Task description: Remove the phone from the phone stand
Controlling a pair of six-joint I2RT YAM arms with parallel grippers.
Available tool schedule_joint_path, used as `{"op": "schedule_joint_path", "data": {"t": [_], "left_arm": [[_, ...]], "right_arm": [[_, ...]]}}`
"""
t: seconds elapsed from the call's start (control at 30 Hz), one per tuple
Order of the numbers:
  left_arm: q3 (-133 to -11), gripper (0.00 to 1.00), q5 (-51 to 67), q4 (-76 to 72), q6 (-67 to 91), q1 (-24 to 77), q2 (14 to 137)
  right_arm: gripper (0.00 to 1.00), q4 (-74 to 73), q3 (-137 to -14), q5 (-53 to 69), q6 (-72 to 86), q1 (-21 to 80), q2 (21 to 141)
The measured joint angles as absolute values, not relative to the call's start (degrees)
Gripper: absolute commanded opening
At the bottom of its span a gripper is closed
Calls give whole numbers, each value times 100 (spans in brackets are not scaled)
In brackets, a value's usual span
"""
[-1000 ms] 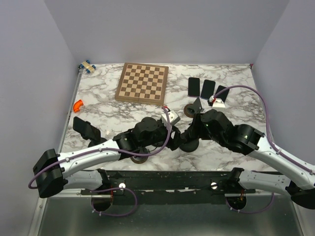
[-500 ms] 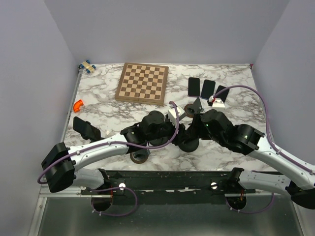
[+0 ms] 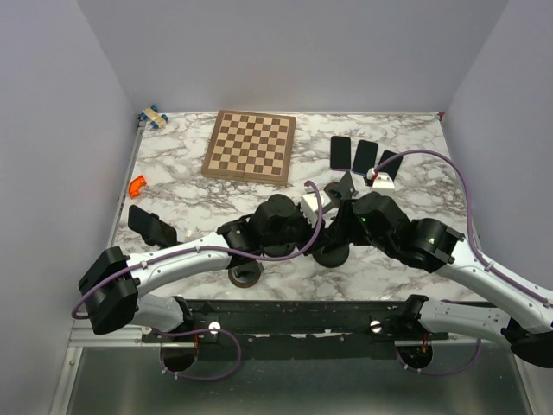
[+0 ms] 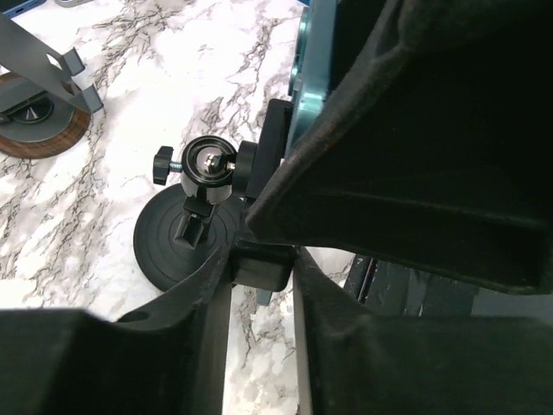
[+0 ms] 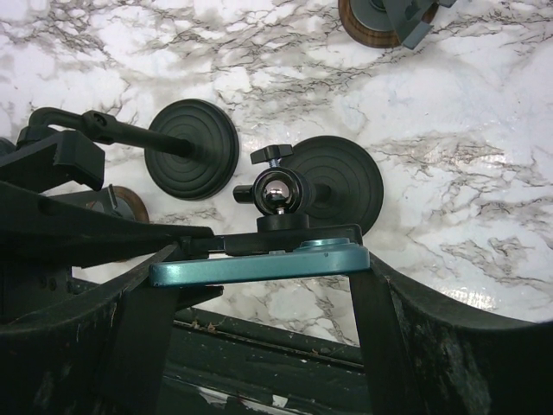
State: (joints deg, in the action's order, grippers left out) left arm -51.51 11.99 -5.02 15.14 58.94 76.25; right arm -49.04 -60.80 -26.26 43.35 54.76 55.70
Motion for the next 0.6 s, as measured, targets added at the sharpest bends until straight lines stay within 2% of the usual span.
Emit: {"op": "schedule_joint_path", "data": {"t": [0.07,0.13,0.6], "left_arm": [[-5175,16,1214,-460,1452,5898,7625],[-5177,1,1240,-458,1411,5898,7625],[-4984,0,1328,-775,1393,5898,7588]], "right_arm": [[1,-4888,-6075,-2637,4320,5476,5570],[1,-4862,-6055,-2661,4298,5476,5570],[1,-4145,-5542,-2744,3385,5509,5142]]}}
